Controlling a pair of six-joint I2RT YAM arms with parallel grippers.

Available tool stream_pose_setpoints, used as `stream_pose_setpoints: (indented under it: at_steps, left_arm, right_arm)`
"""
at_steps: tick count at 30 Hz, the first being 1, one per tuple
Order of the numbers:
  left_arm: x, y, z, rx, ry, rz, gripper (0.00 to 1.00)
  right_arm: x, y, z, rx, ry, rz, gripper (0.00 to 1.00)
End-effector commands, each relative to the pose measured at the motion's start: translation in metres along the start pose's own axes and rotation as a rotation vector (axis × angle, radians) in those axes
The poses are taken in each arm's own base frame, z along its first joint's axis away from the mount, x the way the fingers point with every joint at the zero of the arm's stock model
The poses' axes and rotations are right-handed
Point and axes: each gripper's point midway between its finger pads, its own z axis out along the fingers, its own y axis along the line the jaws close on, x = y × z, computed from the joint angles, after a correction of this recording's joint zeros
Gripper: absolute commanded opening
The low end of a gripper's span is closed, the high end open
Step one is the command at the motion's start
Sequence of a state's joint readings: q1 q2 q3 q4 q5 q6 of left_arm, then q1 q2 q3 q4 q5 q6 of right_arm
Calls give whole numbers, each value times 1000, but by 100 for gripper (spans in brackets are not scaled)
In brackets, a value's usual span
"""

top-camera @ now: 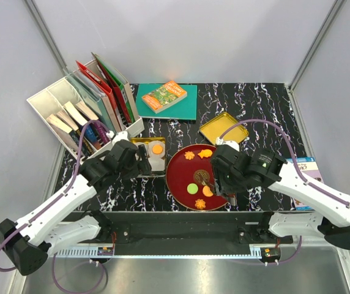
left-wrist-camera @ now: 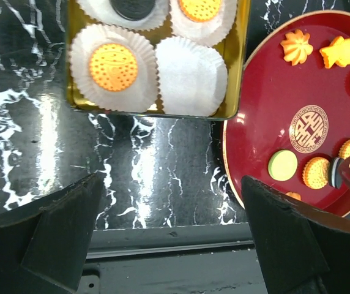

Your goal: Pack the cookies

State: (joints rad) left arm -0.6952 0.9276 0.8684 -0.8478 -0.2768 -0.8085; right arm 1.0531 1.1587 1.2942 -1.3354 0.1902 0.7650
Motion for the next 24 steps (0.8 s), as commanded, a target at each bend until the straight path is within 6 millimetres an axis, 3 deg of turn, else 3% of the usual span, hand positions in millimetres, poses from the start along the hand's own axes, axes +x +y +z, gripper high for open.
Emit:
stream_pose_setpoints:
  at_steps: [1,9,18,24]
  left_arm:
    - [-8,-20,3,75,-13,3,99]
    - [-6,-19,4,72,-9,0,99]
    - [-2,-11,1,66,-14,-9,99]
    - [-1,-8,-2,61,-16,-10,99]
  right_arm:
    - [2,20,-5,-93,0,51,51]
    - [8,44,11,-111,45,-31,53]
    - [15,55,35,-110,98,-92,54]
    - [20,51,52,-78,120,-118,53]
